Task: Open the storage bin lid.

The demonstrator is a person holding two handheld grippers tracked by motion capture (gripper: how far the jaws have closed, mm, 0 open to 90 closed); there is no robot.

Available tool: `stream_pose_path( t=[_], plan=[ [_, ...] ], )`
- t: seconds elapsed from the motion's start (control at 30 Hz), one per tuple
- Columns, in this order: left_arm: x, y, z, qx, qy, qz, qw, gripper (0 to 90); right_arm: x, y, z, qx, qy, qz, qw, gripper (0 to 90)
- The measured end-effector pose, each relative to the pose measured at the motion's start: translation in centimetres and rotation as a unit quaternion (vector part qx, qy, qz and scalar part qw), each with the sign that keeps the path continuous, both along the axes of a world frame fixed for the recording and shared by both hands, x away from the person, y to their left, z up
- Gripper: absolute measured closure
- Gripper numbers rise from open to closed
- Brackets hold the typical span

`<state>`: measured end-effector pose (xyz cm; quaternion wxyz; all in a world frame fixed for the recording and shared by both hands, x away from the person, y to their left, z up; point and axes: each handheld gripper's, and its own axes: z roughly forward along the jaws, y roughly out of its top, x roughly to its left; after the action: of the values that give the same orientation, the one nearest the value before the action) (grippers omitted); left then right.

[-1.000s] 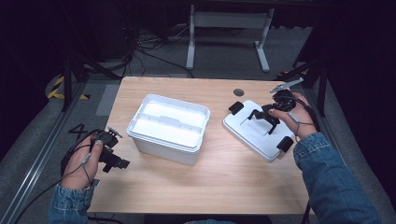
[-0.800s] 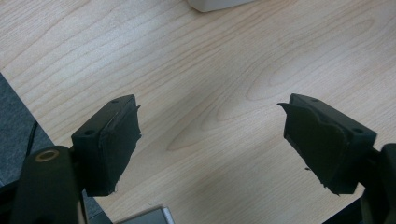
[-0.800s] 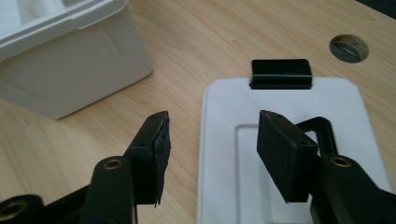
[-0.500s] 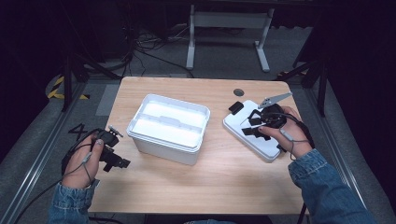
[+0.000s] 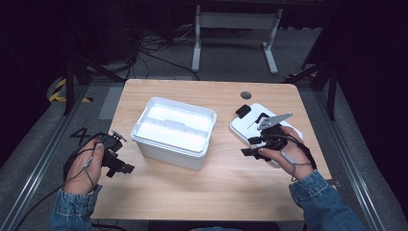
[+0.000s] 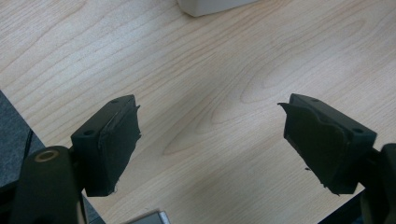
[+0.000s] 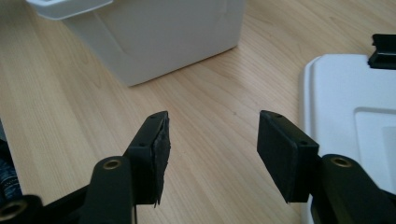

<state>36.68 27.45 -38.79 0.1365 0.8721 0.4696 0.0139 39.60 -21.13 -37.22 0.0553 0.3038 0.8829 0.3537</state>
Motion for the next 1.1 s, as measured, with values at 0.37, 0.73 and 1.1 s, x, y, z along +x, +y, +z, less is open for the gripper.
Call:
stream_pose_path(
  t=[0.37,0.73,1.1],
  plan=[
    [0.0,-0.1,-0.1,-0.001,0.002,0.004,1.0000,19.2,-1.9,1.1,-2.4,0.005,0.009,0.010,0.9999,43.2],
    [0.1,-0.4,-0.3,0.004,0.005,0.002,1.0000,19.2,-2.5,2.9,-5.0,-0.028,0.015,0.026,0.9991,42.3],
    [0.2,-0.4,-0.3,0.006,0.005,-0.001,1.0000,19.2,-2.3,4.2,-6.9,-0.084,0.038,0.036,0.9951,41.8]
  ],
)
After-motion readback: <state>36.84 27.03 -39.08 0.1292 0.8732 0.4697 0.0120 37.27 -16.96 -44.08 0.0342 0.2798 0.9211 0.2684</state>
